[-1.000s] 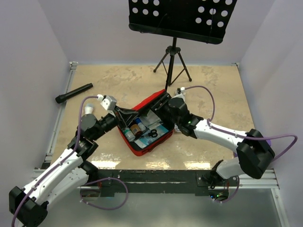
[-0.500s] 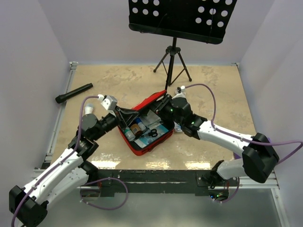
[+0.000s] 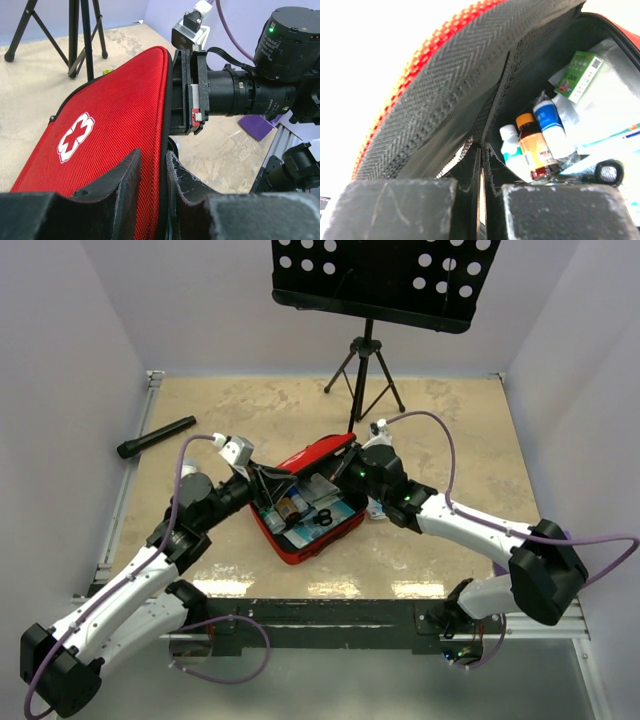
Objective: Organize the medicine kit
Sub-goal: Adjust the lid on the medicine box.
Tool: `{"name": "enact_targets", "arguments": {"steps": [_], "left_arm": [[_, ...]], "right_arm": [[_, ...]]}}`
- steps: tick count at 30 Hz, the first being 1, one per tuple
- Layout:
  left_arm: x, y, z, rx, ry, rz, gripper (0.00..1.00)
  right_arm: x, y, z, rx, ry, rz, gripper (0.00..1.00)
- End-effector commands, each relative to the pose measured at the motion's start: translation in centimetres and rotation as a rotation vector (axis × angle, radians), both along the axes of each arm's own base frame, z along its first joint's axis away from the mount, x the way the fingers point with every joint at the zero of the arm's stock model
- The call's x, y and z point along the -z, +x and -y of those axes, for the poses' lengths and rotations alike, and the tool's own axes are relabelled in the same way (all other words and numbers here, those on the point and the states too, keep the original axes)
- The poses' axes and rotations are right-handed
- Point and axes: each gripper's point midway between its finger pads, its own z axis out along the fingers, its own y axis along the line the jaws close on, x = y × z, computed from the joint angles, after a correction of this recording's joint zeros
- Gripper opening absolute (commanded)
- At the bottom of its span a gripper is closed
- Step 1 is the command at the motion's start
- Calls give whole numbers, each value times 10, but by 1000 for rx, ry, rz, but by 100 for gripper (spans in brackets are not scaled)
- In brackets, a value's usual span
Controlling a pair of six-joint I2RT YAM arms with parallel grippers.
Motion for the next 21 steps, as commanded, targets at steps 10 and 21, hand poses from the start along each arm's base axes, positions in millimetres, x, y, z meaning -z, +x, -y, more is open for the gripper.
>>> {"name": "enact_targets", "arguments": {"steps": [10,21], "left_arm": [[22,0,-2,0,51,-53,18],[44,-2,2,17,68,-93,0]], "right_arm": [[6,-26,12,-80,-1,16,12],[-19,-33,12,-80,140,57,41]]}}
